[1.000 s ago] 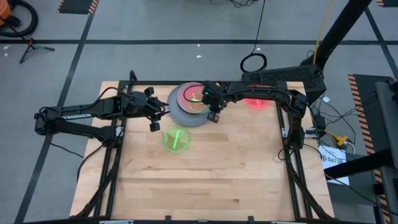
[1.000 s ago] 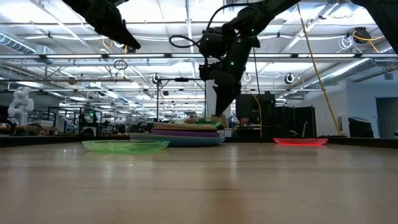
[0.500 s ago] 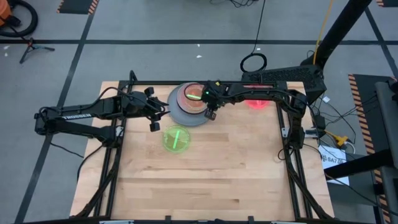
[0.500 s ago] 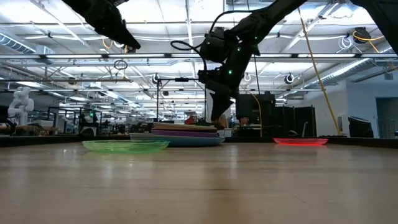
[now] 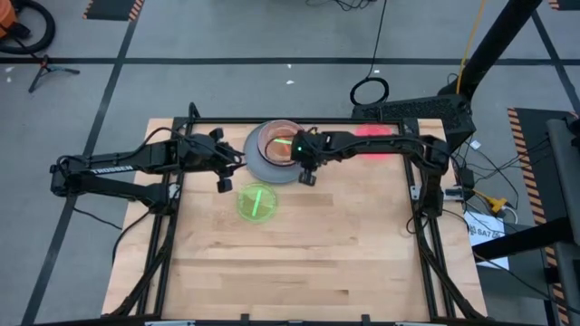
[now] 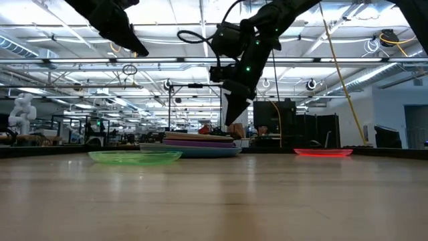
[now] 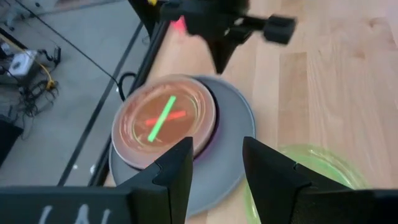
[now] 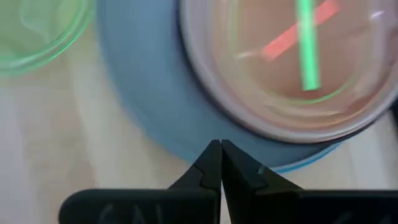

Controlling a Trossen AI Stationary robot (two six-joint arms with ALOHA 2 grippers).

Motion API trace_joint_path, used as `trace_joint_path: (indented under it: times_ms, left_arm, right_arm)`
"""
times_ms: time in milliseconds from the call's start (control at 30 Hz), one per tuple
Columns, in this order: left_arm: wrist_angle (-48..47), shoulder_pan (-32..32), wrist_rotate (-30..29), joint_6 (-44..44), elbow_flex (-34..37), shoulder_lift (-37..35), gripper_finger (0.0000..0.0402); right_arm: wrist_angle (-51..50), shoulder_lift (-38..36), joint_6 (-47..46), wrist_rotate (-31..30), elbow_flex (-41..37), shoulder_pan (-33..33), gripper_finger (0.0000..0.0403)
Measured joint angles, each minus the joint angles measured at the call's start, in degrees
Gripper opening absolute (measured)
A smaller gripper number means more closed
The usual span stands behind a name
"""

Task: Stack plastic plates
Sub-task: Stack the green plate on top of the other green plate

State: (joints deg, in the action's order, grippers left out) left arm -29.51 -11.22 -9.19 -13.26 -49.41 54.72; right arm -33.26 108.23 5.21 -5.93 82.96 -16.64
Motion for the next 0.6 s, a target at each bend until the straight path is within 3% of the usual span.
trace_joint_path:
  times_ms: [300,600]
  left_arm:
    - [-5.76,0.00,0.04,6.87,0.29,0.02,0.0147]
    - [-5.79,0.38,2.01,11.84,5.85,0.02,0.0147]
  right_arm:
    - [-1.99,-0.99,0.45,0.00,-2.06,3.66,0.0000]
    - [12.57,-11.14,0.23,0.00,-15.79,4.39,0.0000]
